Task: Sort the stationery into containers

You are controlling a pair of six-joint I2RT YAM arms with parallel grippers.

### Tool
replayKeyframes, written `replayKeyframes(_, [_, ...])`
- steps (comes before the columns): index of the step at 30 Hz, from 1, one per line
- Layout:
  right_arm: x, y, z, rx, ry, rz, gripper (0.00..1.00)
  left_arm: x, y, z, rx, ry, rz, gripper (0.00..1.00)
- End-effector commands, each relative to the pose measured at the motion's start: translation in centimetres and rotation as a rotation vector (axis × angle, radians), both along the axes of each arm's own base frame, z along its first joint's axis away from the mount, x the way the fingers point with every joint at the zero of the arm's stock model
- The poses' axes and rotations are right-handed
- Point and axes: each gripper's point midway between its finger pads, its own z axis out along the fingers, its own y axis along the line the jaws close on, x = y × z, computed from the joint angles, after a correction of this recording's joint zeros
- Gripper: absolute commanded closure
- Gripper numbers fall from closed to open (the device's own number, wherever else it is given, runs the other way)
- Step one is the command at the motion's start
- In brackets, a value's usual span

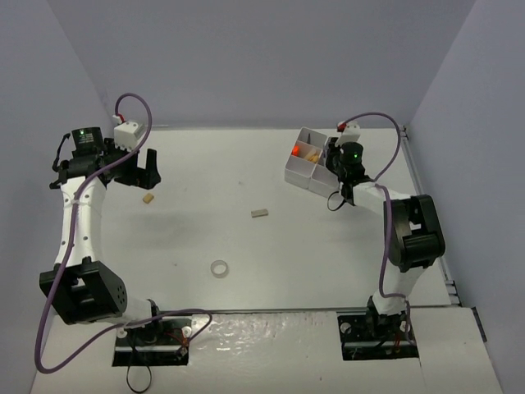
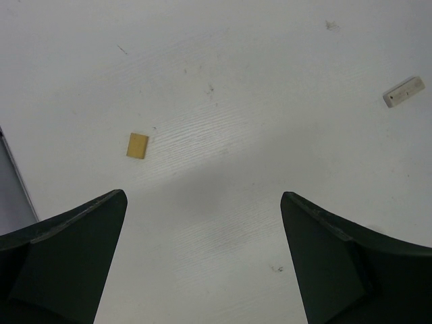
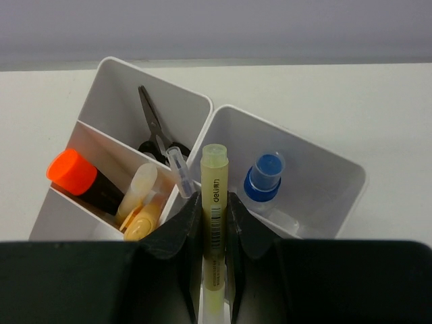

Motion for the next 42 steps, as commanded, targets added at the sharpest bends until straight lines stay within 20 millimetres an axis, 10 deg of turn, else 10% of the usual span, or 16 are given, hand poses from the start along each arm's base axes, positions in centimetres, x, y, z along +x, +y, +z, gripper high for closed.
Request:
replayKeyframes(1, [2.6,0.4,8.9,0.004,-0.256,0.014,1.00,0.3,0.9,1.2,0.033,-0.050,0.008,0.03])
replayKeyframes(8, [2.8,0.4,10.8,-0.003,-0.307,0.016,1.00,0.5,0.8,1.0,0.018,-0.043,0.006,0.03])
replayKeyframes(20, [3.0,-0.7,4.0,-0.092,-0.255,-0.021,1.00,0.5,1.0,1.1,0.028,-0.045,0.008,0.03])
replayKeyframes(27, [2.8,-0.4,3.4,-0.104,-0.248,0.004,0.99,0.3,1.4,1.0,0.031,-0.040,0.016,0.03])
replayKeyframes(33, [1.8,0.8,6.6,-0.090,-0.242,0.074,0.37,0.2,1.4,0.9,0.024,-0.037,0.016,0.03])
replayKeyframes(42, [-1.3,5.1,15.5,-0.087,-0.249,0.257,0.19,0.3,1.6,0.8,0.017,-0.034,0.025,0.03])
